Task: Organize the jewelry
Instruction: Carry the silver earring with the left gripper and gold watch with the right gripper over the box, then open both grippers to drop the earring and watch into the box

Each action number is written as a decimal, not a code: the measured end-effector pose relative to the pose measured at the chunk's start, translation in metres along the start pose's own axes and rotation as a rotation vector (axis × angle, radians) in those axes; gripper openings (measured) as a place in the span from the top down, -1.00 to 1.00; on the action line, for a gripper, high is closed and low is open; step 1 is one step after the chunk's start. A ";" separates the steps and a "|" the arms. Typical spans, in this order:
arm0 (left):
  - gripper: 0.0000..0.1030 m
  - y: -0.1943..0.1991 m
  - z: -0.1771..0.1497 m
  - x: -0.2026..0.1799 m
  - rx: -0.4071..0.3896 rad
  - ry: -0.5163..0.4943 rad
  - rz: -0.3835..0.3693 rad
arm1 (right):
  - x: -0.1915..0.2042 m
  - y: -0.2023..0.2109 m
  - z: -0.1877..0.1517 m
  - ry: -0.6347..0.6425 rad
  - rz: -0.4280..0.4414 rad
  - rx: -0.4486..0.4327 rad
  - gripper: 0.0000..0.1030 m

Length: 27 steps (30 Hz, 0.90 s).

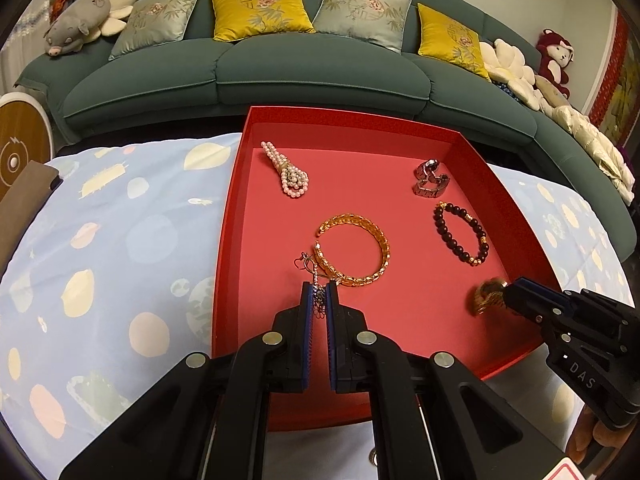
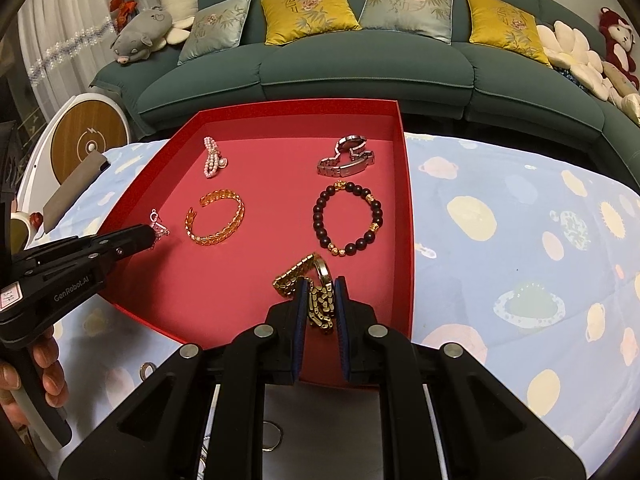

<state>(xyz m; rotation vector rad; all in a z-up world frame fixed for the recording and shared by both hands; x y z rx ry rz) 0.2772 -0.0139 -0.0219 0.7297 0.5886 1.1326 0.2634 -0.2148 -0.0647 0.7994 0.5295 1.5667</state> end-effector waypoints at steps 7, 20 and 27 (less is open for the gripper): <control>0.44 -0.001 -0.001 0.003 0.008 0.034 -0.011 | -0.001 -0.001 0.000 -0.007 -0.001 -0.002 0.80; 0.07 0.051 0.008 0.000 -0.098 0.076 0.019 | 0.001 0.048 0.012 -0.040 0.055 -0.116 0.53; 0.07 0.076 -0.020 -0.025 -0.077 -0.036 0.059 | 0.006 0.080 -0.007 0.005 0.063 -0.140 0.40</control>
Point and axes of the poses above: each gripper's, at about its wrist camera, not at the fingertips, and y roughly against the way its jaws point, x to its left, z to its top, the point moved 3 cm from there along -y, roughly the way its jaws point, and after that the axes turned 7 degrees about -y, right-handed, at the moved point
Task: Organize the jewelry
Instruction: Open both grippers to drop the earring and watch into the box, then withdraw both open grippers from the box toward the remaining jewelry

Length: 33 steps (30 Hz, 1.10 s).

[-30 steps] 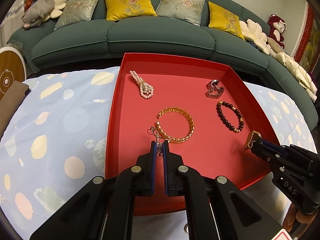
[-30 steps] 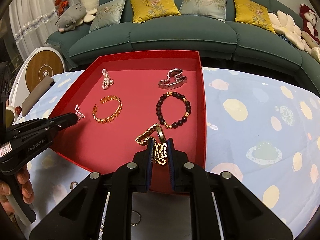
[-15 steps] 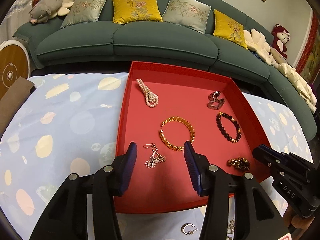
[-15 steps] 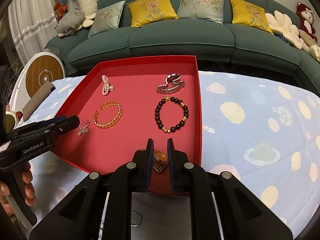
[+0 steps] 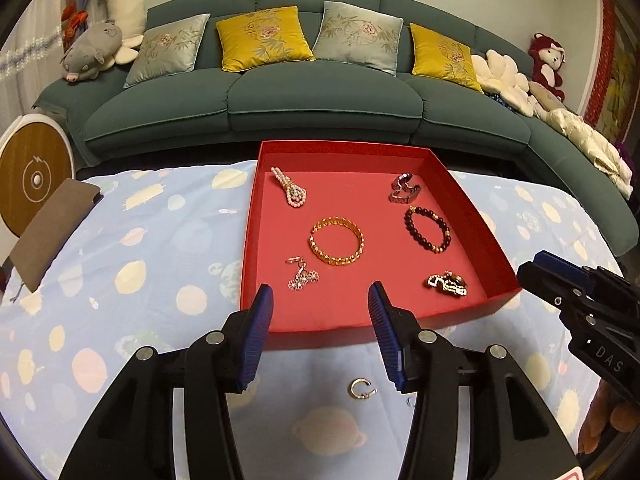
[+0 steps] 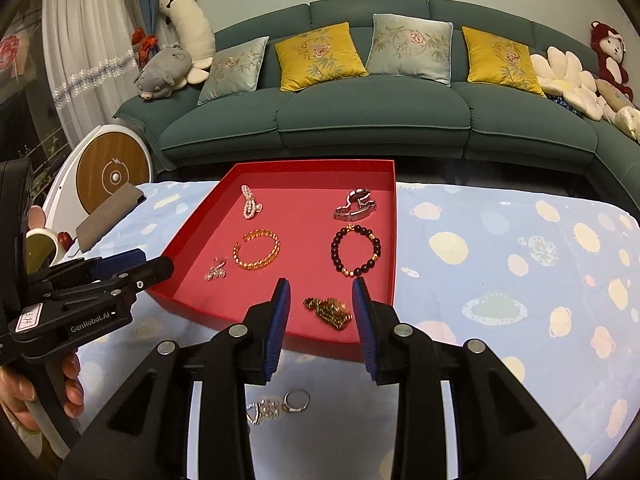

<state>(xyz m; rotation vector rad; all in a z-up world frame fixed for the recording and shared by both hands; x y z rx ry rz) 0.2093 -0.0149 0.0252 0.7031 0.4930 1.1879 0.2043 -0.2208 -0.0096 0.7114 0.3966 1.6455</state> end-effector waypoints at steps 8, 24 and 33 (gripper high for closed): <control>0.07 0.001 -0.025 -0.011 0.044 0.028 -0.021 | -0.008 0.015 -0.047 -0.027 0.002 0.076 0.40; 0.07 -0.022 -0.078 -0.002 0.151 0.104 -0.021 | 0.011 0.005 -0.096 0.034 0.084 0.206 0.38; 0.07 -0.020 -0.080 -0.005 0.155 0.075 -0.030 | 0.041 -0.010 -0.111 0.112 0.126 0.247 0.38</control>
Point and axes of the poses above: each gripper's, at about its wrist camera, not at the fingertips, and y roughly against the way its jaws point, x to its left, z to its top, the point moved 3 cm from there along -y, roughly the way its jaws point, and after that the axes turned 7 degrees about -y, right-handed, at the moved point
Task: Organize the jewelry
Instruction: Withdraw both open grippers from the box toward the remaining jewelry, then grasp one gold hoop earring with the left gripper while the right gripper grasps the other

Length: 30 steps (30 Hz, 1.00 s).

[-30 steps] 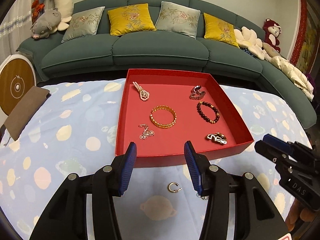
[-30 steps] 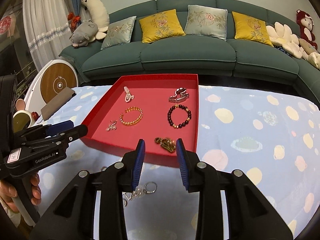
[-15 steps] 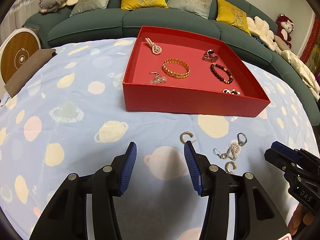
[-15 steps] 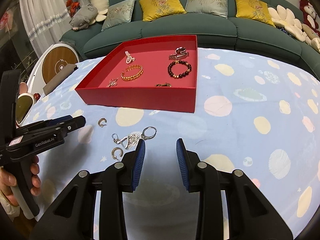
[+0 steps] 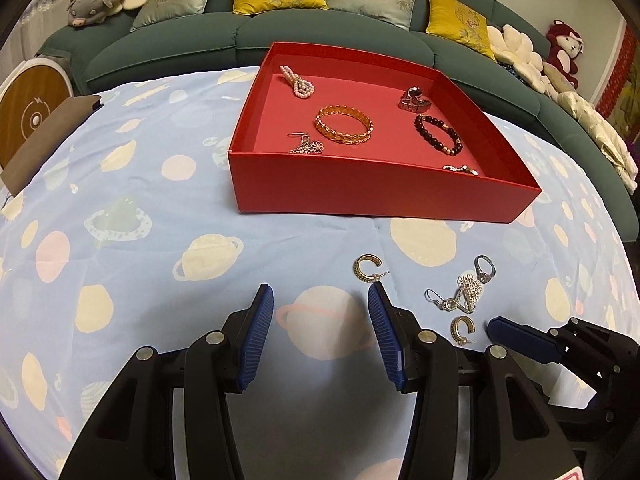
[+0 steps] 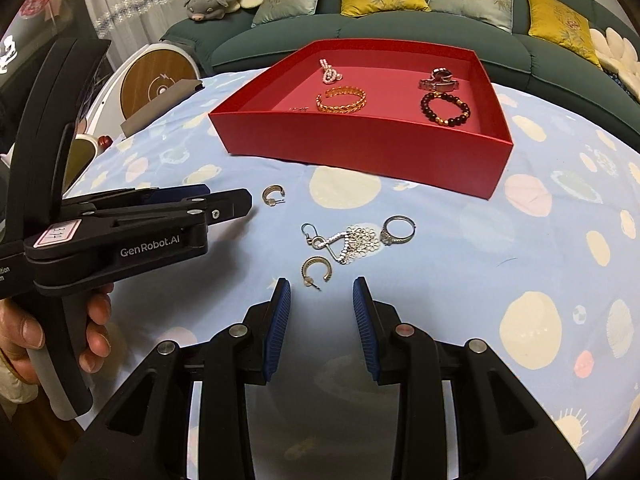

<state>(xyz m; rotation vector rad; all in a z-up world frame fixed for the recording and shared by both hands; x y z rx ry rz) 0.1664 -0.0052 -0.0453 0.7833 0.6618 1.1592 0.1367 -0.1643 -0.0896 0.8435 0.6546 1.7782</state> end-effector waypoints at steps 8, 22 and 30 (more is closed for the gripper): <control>0.07 -0.003 0.002 -0.001 0.011 0.002 -0.010 | 0.006 -0.009 0.004 0.026 -0.016 -0.014 0.49; 0.07 -0.016 0.012 -0.017 -0.023 -0.046 0.020 | -0.001 -0.002 0.003 0.040 -0.042 -0.029 0.70; 0.36 -0.022 0.015 -0.037 -0.052 -0.137 0.069 | -0.019 0.002 0.005 -0.005 -0.062 -0.028 0.70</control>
Point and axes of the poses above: each gripper's, at about its wrist camera, not at the fingertips, and y roughly against the way its jaws point, x to its left, z to its top, the point moved 3 cm from there along -y, roughly the way its jaws point, and after that the axes turned 7 degrees about -y, right-handed, at the moved point
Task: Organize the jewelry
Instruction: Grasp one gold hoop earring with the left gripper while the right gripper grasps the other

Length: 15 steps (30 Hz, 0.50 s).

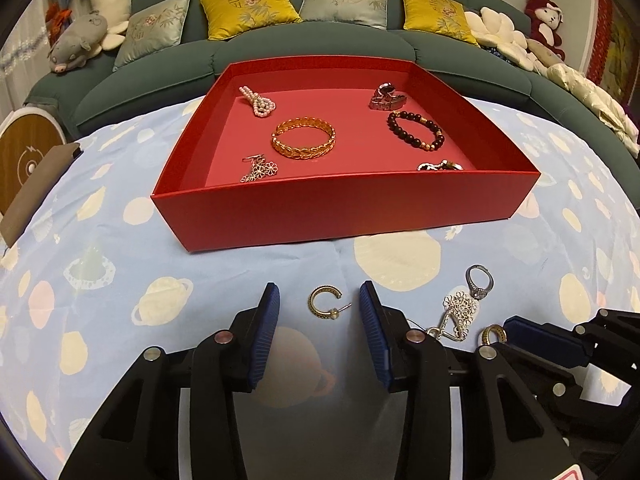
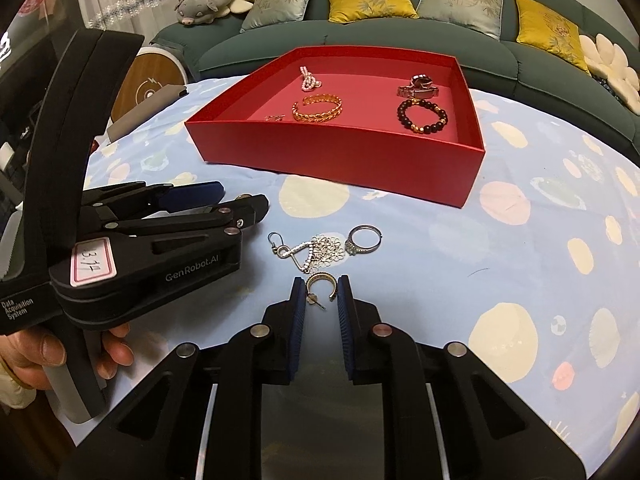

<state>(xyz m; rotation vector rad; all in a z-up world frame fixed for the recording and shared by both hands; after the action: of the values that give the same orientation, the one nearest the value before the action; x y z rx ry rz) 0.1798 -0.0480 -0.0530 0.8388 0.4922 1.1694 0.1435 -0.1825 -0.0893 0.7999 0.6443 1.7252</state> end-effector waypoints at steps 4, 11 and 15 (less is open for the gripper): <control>0.66 0.000 0.000 -0.002 -0.011 -0.017 0.008 | -0.005 0.001 0.002 -0.015 -0.008 -0.005 0.70; 0.66 0.005 -0.001 0.002 -0.008 0.012 -0.022 | -0.008 0.005 0.006 -0.030 -0.005 -0.018 0.70; 0.66 0.020 0.001 0.009 -0.024 0.050 -0.061 | -0.005 0.009 0.011 -0.029 0.005 -0.035 0.69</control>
<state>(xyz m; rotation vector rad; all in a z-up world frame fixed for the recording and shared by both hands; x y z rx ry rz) 0.1714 -0.0372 -0.0364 0.7706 0.5403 1.1395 0.1479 -0.1894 -0.0762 0.8009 0.5914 1.7225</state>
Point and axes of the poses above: each gripper's, at about its wrist camera, not at the fingertips, and y roughly against the way its jaws point, x to its left, z to its top, the point moved 3 cm from there along -y, roughly the way its jaws point, and after that the axes turned 7 degrees about -y, right-handed, at the moved point
